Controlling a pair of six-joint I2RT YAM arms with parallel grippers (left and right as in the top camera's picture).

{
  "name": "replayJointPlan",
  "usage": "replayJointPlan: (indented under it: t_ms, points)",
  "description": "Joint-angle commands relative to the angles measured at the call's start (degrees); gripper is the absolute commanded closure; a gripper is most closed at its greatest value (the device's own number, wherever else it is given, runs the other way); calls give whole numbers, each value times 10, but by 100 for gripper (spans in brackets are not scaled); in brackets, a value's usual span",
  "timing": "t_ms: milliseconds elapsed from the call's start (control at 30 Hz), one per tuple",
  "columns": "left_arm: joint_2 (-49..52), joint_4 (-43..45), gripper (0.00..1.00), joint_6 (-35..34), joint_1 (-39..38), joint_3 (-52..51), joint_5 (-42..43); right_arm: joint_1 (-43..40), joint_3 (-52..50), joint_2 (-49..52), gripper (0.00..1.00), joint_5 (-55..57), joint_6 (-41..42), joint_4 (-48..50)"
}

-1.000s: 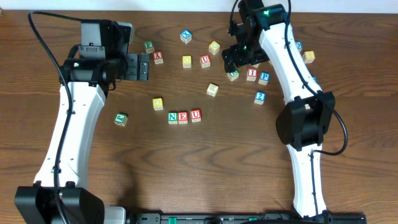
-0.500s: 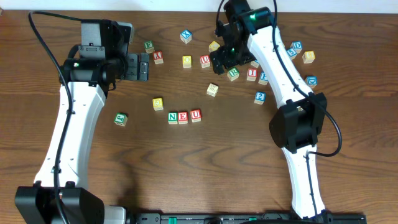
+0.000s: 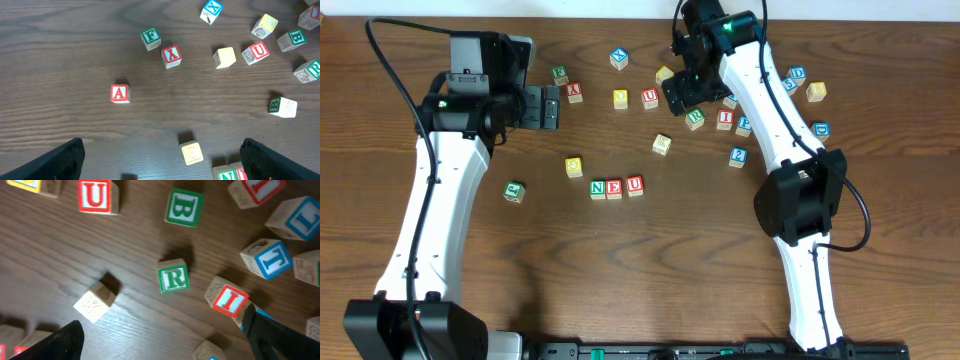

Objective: Spell out NEURIPS
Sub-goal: 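Position the right gripper above the green R block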

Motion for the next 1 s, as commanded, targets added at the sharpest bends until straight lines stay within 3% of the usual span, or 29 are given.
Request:
replayJointPlan:
  t_ms: [0,667,967]
  points:
    - [-2,0,2,6,2,15,3,4,7,17,4,23,13,1]
    - [-2,0,2,6,2,15,3,8,7,48,24,13,17,3]
    - [-2,0,2,6,2,15,3,9,7,61,27,13,17,2]
